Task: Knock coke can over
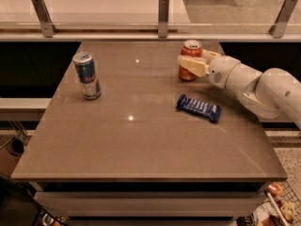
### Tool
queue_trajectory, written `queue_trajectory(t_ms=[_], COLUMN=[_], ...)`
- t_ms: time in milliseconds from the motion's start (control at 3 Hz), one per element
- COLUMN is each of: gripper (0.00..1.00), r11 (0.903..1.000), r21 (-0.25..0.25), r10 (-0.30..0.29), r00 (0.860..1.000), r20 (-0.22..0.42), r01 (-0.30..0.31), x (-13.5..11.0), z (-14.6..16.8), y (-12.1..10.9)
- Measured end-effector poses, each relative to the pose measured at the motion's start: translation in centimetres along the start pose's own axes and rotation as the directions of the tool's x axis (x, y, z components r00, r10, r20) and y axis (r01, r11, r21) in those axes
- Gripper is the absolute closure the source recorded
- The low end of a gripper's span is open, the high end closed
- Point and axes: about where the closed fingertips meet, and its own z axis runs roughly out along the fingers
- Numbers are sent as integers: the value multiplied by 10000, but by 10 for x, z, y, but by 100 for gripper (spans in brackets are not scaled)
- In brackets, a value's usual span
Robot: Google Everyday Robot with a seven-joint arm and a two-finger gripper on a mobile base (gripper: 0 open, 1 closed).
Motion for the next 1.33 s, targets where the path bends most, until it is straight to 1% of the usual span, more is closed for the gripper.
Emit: queue_trajectory(t_ms=[667, 1000, 1333], gripper=[89, 100, 100], r11=[10000, 9999, 9999], r21=[-82, -116, -128], r10=[-1, -1, -72], r00=[10000, 10000, 9999], r20=[5, 7, -80], r01=[1, 1, 71], x=[-1, -1, -5], z=[4, 6, 7], y=[4, 6, 6])
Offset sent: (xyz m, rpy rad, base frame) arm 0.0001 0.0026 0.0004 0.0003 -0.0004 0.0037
